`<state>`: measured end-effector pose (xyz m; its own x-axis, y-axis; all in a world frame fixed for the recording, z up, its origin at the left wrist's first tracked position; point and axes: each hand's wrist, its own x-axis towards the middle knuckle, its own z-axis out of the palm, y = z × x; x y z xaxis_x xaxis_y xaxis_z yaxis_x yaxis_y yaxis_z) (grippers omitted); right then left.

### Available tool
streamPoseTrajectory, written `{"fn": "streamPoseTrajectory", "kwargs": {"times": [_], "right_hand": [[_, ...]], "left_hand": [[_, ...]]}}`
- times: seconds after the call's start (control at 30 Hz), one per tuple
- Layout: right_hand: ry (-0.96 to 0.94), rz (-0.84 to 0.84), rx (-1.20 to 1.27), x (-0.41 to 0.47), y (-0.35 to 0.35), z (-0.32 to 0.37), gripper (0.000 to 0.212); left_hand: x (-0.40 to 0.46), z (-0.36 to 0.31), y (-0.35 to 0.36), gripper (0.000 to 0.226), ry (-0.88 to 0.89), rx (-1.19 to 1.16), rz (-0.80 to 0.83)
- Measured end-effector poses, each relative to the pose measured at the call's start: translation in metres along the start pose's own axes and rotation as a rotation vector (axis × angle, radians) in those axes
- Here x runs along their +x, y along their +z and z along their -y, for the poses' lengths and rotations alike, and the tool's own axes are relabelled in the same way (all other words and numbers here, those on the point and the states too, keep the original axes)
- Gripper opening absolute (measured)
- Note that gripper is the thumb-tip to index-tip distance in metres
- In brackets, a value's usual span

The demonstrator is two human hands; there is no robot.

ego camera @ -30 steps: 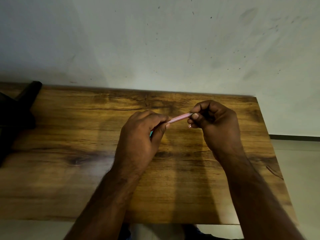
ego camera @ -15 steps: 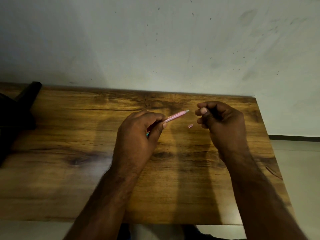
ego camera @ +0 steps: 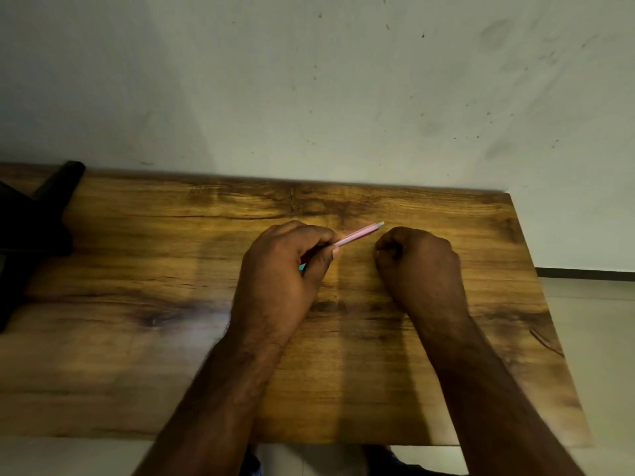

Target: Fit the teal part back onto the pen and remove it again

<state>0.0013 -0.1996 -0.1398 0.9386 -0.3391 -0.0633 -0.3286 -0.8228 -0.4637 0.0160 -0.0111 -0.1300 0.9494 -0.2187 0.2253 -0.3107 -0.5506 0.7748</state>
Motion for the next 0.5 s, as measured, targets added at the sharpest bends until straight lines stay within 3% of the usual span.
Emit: {"fn": "streamPoseTrajectory", "kwargs": {"times": [0.23, 0.4, 0.5], "right_hand": [[0.051, 0.022, -0.013, -0.0015, -0.0044, 0.0035, 0.004], [0.050, 0.037, 0.034, 0.0006, -0.0045, -0.0024, 0.019], [0.126, 0.007, 0.407, 0.0023, -0.0049, -0.0040, 0.014]], "left_hand": [[0.0003, -0.0011, -0.0008, 0.016, 0.018, 0.023, 0.024], [0.0003, -0.0030, -0.0006, 0.016, 0.016, 0.032, 0.029], [0.0010, -0.0027, -0.0006, 0.016, 0.008, 0.035, 0.028]]}}
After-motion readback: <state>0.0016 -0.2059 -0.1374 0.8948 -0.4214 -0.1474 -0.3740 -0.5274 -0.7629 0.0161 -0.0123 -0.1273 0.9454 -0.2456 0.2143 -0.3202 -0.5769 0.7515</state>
